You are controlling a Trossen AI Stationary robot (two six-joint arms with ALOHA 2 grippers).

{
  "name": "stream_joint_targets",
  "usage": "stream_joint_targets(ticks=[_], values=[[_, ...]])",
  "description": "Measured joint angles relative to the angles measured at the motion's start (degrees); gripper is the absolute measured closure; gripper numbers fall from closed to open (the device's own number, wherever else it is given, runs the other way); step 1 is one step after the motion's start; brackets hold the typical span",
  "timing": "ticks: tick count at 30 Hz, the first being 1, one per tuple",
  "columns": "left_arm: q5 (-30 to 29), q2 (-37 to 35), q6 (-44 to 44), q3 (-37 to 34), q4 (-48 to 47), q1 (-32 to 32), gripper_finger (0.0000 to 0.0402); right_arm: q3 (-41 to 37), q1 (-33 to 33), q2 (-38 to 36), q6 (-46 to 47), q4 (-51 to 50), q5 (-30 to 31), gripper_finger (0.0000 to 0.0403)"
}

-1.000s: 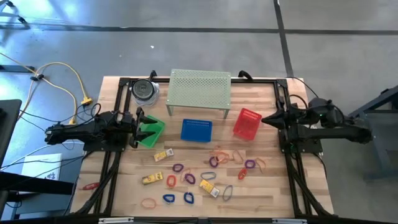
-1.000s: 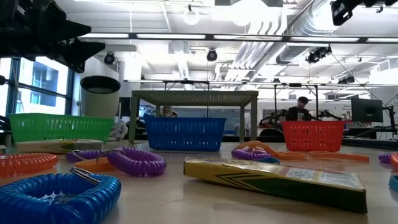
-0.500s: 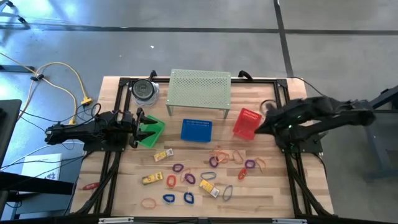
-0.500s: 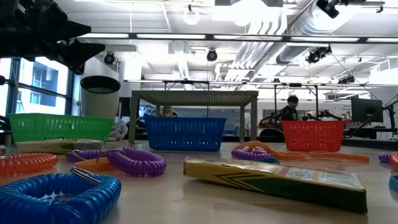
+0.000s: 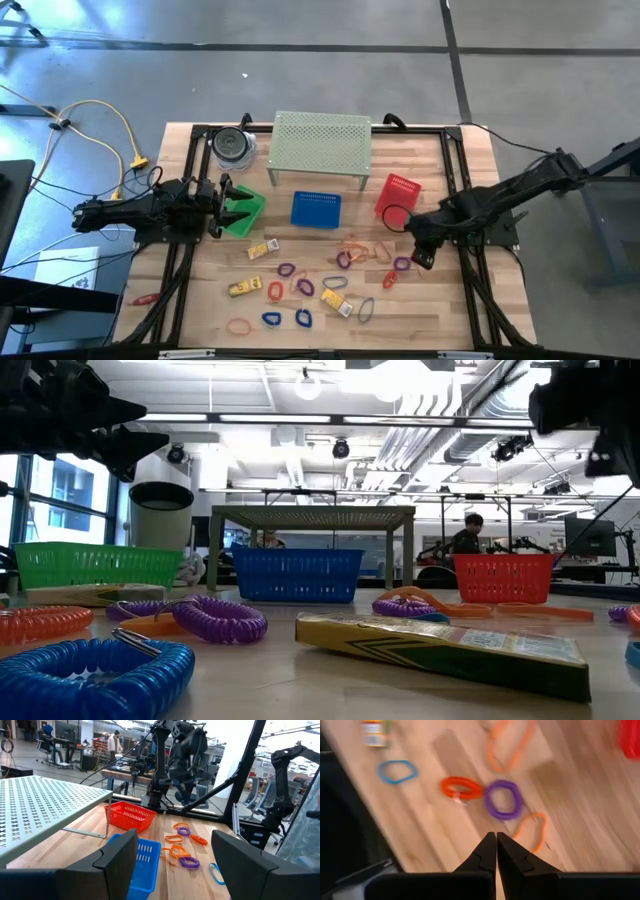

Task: Pick & Place Office Desk Supplies
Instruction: Put the orange rubber band into the red bin

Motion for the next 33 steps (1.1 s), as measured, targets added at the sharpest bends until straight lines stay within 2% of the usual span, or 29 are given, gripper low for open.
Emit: stream_joint_targets(ticks=[5,9,12,19,23,27,33], values=[[0.0,0.0,0.0,0.0,0.0,0.0,0.0156,-0.5,0.0,3.5,2.1,0.1,-0.1,0.0398],[0.0,0.0,0.2,0.0,0.0,0.0,0.0156,-0.5,0.0,6.2,5.5,-1.5,1.7,0.0371],[0.0,0.0,0.2,0.0,0.0,0.0,0.0156,-0.5,0.0,8.2,11.3,-5.6,2.7,0.0331],[0.0,0.0,0.1,0.0,0.1,0.0,0.0156,-0.5,2.5,12.6,11.8,-5.3,2.9,0.0211],[0.0,0.0,0.0,0.0,0.1,0.0,0.0156,-0.5,4.6,15.8,14.9,-5.8,2.5,0.0168],[0.0,0.0,0.0,0.0,0.1,0.0,0.0156,-0.5,6.1,18.7,17.3,-6.1,3.0,0.0156],[0.0,0.0,0.0,0.0,0.1,0.0,0.0156,-0.5,6.7,22.1,17.5,-5.6,4.4,0.0162]])
